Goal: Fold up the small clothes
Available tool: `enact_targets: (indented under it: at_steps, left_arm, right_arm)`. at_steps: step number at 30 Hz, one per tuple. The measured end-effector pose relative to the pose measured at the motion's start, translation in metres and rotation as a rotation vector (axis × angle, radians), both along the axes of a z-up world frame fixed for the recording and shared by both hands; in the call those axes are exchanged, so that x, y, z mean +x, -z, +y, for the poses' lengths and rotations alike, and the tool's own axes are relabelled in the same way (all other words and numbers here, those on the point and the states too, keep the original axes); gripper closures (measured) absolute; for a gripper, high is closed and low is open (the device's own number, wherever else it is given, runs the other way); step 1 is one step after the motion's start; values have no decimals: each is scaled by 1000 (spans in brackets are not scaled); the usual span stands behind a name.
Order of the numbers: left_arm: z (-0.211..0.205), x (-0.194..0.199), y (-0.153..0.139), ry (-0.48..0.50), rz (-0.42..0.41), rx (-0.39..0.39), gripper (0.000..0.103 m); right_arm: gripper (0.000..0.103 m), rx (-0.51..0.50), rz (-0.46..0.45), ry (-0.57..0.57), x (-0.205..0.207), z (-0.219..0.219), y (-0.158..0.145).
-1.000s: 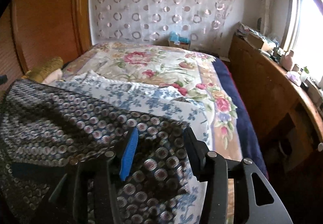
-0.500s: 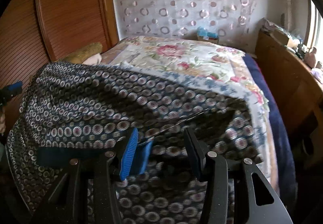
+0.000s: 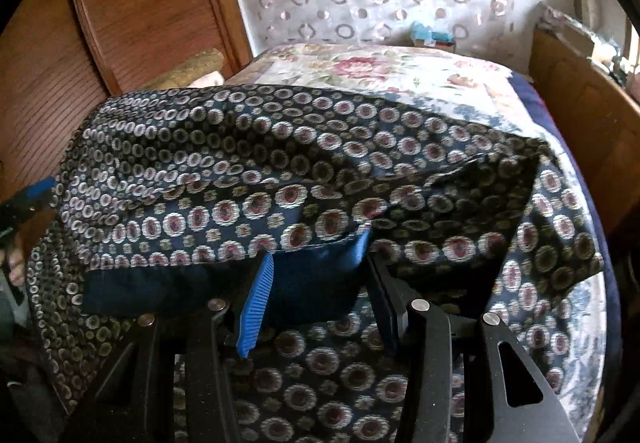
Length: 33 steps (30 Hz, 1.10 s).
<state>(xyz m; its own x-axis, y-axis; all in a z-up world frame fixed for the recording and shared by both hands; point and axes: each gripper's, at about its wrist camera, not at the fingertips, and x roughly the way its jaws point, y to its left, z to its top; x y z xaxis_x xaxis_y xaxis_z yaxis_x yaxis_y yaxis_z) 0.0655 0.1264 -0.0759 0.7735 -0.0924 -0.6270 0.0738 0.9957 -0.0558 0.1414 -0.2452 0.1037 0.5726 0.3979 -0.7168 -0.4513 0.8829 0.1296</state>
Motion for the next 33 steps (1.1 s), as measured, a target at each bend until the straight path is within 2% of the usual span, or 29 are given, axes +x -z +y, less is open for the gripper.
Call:
enact_targets:
  at_steps: [1, 2, 3, 4, 6, 13, 19, 22, 23, 25, 27, 29, 33]
  left_arm:
    - [0, -1, 1, -1, 0, 1, 29]
    - [1, -1, 1, -4, 0, 3, 29]
    - [1, -2, 1, -7, -1, 3, 29]
    - [1, -3, 1, -8, 0, 1, 29]
    - [2, -4, 1, -10, -3, 2, 29]
    - [5, -7, 1, -24, -10, 1, 29]
    - [11, -7, 1, -39, -9, -8, 29]
    - [15, -6, 2, -44, -6, -13, 29]
    - [15, -6, 2, -46, -5, -12, 29]
    - [16, -5, 3, -46, -4, -15, 29]
    - [16, -5, 3, -43, -4, -19, 32]
    - [16, -4, 3, -40, 2, -13, 36]
    - [13, -3, 5, -20, 14, -14, 50]
  right_arm:
    - [55, 2, 0, -11, -2, 0, 0]
    - [72, 5, -2, -20, -4, -1, -1]
    - [95, 10, 0, -36, -7, -2, -2]
    - [99, 16, -1, -46, -9, -3, -3]
    - [100, 22, -22, -56, -17, -7, -7]
    - [100, 71, -85, -31, -67, -29, -25]
    - [100, 83, -87, -4, -114, -45, -26]
    - [100, 98, -65, 18, -123, -46, -22]
    - [98, 86, -62, 25, -125, -44, -21]
    - [88, 51, -69, 39, -133, -46, -21]
    - [69, 38, -76, 49, -139, -47, -25]
    - [62, 33, -91, 58, -142, -46, -33]
    - [60, 29, -144, 118, -144, -69, -52]
